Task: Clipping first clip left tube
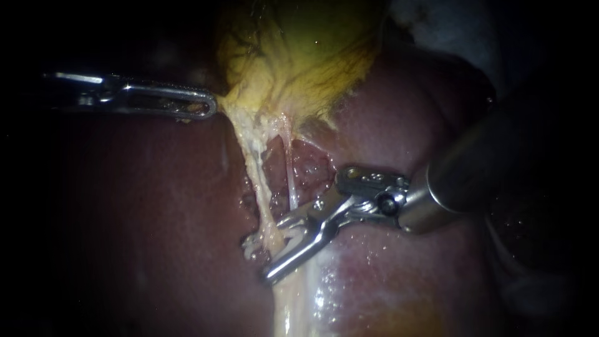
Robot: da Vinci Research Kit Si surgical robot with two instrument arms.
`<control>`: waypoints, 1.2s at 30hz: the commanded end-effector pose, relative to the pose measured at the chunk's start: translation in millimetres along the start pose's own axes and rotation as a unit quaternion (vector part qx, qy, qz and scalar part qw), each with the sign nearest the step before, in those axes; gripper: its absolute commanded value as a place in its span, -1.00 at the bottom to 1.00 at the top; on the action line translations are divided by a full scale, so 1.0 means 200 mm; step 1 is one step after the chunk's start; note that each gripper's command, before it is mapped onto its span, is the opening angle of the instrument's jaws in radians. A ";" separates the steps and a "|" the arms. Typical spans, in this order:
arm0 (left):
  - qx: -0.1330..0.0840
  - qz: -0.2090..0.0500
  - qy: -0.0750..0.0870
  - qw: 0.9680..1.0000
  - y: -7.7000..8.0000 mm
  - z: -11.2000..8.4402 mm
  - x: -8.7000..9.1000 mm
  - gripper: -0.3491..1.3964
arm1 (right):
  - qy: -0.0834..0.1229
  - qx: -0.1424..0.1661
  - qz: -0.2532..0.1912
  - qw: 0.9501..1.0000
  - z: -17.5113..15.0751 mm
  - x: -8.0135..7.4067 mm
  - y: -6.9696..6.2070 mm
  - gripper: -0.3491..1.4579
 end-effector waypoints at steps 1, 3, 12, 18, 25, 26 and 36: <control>0.000 0.000 0.000 1.000 0.000 0.000 0.000 -1.00 | -0.003 0.004 -0.002 1.000 0.001 0.000 -0.001 -0.08; 0.000 0.000 0.000 1.000 0.000 0.000 0.000 -1.00 | -0.007 0.010 -0.005 1.000 0.004 0.000 -0.002 -0.09; 0.000 0.000 0.000 1.000 0.000 0.000 0.000 -1.00 | -0.008 0.012 -0.017 1.000 0.007 0.002 -0.004 -0.29; 0.000 0.000 0.000 1.000 0.000 0.000 0.000 -1.00 | -0.008 0.012 -0.017 1.000 0.007 0.002 -0.004 -0.64; 0.000 0.000 0.000 1.000 0.000 0.000 0.000 -1.00 | -0.007 0.011 -0.022 1.000 0.005 0.002 -0.002 -1.00; 0.000 0.000 0.000 1.000 0.000 0.000 0.000 -1.00 | -0.006 0.009 -0.022 1.000 0.005 0.003 -0.001 -1.00; 0.000 0.000 0.000 1.000 0.000 0.000 0.000 -1.00 | -0.001 0.003 -0.022 1.000 0.004 0.004 0.000 -1.00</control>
